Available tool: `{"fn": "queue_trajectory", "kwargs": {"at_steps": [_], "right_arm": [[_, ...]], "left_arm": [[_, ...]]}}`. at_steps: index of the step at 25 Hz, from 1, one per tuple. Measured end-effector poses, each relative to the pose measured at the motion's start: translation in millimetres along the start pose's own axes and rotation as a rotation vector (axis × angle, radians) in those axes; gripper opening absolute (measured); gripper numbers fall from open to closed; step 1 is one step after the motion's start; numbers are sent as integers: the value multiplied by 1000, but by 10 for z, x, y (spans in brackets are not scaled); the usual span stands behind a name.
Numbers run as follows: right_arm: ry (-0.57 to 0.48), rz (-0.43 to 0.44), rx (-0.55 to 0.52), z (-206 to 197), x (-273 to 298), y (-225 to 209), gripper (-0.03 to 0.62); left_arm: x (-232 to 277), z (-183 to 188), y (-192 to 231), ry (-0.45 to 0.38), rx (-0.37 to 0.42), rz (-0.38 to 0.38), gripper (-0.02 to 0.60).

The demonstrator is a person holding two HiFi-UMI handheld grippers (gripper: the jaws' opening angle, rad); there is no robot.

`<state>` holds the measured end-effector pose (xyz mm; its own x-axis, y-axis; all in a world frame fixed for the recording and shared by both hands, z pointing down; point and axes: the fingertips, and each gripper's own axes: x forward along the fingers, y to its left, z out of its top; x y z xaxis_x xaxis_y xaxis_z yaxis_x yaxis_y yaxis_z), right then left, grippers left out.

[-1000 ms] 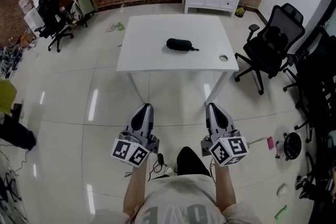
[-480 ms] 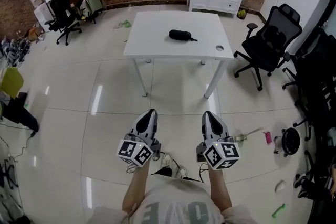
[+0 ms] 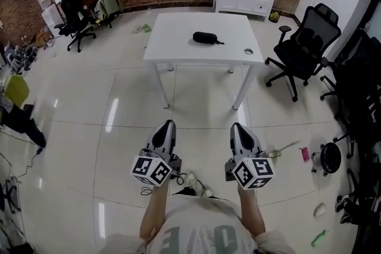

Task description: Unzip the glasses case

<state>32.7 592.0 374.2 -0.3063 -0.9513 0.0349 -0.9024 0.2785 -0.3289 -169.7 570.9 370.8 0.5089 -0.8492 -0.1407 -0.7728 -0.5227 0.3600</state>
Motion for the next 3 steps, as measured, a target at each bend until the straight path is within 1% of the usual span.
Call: {"fn": "queue_trajectory", "kwargs": {"at_steps": [3], "right_arm": [[2, 7, 13, -22, 5, 77, 0]], "left_arm": [[-69, -9, 43, 5, -6, 10, -8]]}}
